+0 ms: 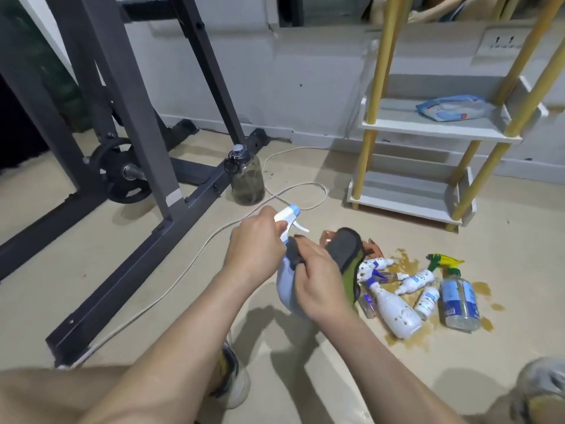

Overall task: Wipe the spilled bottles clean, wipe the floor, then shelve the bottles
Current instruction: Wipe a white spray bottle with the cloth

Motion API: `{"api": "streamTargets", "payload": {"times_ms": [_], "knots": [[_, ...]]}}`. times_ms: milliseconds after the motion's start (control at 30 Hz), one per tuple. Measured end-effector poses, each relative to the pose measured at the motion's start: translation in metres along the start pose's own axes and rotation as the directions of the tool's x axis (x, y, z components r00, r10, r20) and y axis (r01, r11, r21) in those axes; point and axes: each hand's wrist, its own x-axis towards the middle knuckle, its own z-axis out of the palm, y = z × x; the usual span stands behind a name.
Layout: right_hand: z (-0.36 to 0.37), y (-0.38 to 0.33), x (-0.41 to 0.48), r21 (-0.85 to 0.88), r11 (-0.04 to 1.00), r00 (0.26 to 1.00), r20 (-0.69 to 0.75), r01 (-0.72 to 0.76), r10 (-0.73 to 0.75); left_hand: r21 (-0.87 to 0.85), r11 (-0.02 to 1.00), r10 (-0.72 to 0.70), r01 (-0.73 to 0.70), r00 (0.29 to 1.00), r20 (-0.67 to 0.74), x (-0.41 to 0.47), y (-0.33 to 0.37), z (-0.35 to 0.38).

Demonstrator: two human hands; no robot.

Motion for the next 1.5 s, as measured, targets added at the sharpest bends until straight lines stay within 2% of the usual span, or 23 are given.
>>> {"api": "streamTargets", "payload": {"times_ms": [67, 167, 200, 267, 333, 467, 567, 767, 833, 933, 1033, 1133, 1167, 1233, 1267, 1300, 1333, 1367, 1400, 1433, 1500], "knots": [[0.012, 0.024, -0.001, -0.08, 0.997, 0.998, 0.062, 0.007, -0.002, 0.003, 1.0, -0.02, 0.02, 1.0, -0.019, 0.001, -0.007, 0.005], [0.008, 0.063, 0.007, -0.17, 0.965, 0.958, 0.174, -0.2, 0.229, 0.012, 0.995, -0.096, 0.096, 0.995, -0.024, 0.004, -0.026, 0.015], [0.005, 0.072, 0.01, -0.159, 0.947, 0.938, 0.166, -0.28, 0.305, 0.014, 0.993, -0.114, 0.115, 0.993, -0.021, 0.007, -0.035, 0.02], [0.003, 0.084, 0.016, -0.086, 0.91, 0.909, 0.057, -0.406, 0.412, 0.024, 0.987, -0.159, 0.159, 0.987, 0.003, 0.015, -0.055, 0.034], [0.002, 0.094, 0.018, -0.004, 0.885, 0.884, -0.047, -0.466, 0.465, 0.03, 0.978, -0.21, 0.208, 0.976, 0.053, 0.021, -0.078, 0.051], [0.008, 0.103, 0.016, 0.124, 0.845, 0.847, -0.052, -0.52, 0.529, -0.012, 0.946, -0.314, 0.324, 0.926, 0.212, 0.034, -0.12, 0.097], [0.01, 0.103, 0.012, 0.183, 0.84, 0.85, -0.04, -0.511, 0.526, -0.035, 0.928, -0.353, 0.371, 0.905, 0.239, 0.047, -0.138, 0.124], [0.016, 0.101, 0.011, 0.246, 0.823, 0.854, 0.044, -0.511, 0.518, -0.096, 0.898, -0.411, 0.429, 0.897, 0.163, 0.077, -0.164, 0.161], [0.019, 0.11, 0.007, 0.205, 0.827, 0.851, 0.076, -0.524, 0.52, -0.129, 0.897, -0.403, 0.422, 0.903, 0.149, 0.081, -0.166, 0.173], [0.024, 0.13, -0.004, 0.156, 0.825, 0.84, 0.104, -0.543, 0.533, -0.065, 0.904, -0.408, 0.422, 0.899, 0.159, 0.09, -0.165, 0.184], [0.026, 0.14, -0.014, 0.099, 0.82, 0.824, 0.141, -0.564, 0.549, -0.074, 0.853, -0.491, 0.517, 0.841, 0.226, 0.105, -0.164, 0.183], [0.019, 0.136, -0.014, 0.016, 0.865, 0.863, 0.081, -0.501, 0.498, -0.033, 0.847, -0.509, 0.53, 0.828, 0.238, 0.104, -0.166, 0.177], [0.016, 0.134, -0.011, 0.005, 0.871, 0.87, 0.054, -0.491, 0.49, -0.026, 0.859, -0.499, 0.511, 0.848, 0.177, 0.1, -0.164, 0.176], [0.007, 0.128, -0.004, 0.099, 0.837, 0.842, 0.023, -0.539, 0.539, -0.11, 0.911, -0.397, 0.396, 0.918, 0.018, 0.087, -0.146, 0.172], [0.001, 0.124, 0.0, 0.172, 0.806, 0.818, 0.006, -0.567, 0.574, -0.195, 0.923, -0.332, 0.331, 0.943, 0.028, 0.081, -0.131, 0.169], [-0.005, 0.119, 0.005, 0.234, 0.781, 0.801, -0.013, -0.58, 0.599, -0.304, 0.901, -0.274, 0.311, 0.949, 0.159, 0.075, -0.111, 0.165], [-0.013, 0.112, 0.009, 0.282, 0.769, 0.797, -0.024, -0.574, 0.603, -0.396, 0.858, -0.175, 0.328, 0.911, 0.374, 0.067, -0.089, 0.159], [-0.021, 0.105, 0.014, 0.319, 0.764, 0.801, -0.027, -0.56, 0.598, -0.454, 0.808, -0.056, 0.375, 0.817, 0.575, 0.058, -0.066, 0.152], [-0.03, 0.097, 0.017, 0.35, 0.761, 0.806, -0.025, -0.547, 0.591, -0.493, 0.763, 0.038, 0.419, 0.731, 0.681, 0.047, -0.045, 0.145], [-0.039, 0.088, 0.02, 0.377, 0.759, 0.814, -0.025, -0.53, 0.581, -0.54, 0.713, 0.09, 0.447, 0.706, 0.703, 0.037, -0.028, 0.137], [-0.06, 0.071, 0.024, 0.408, 0.766, 0.827, -0.044, -0.497, 0.56, -0.67, 0.59, 0.097, 0.45, 0.785, 0.612, 0.023, -0.005, 0.127]]}}
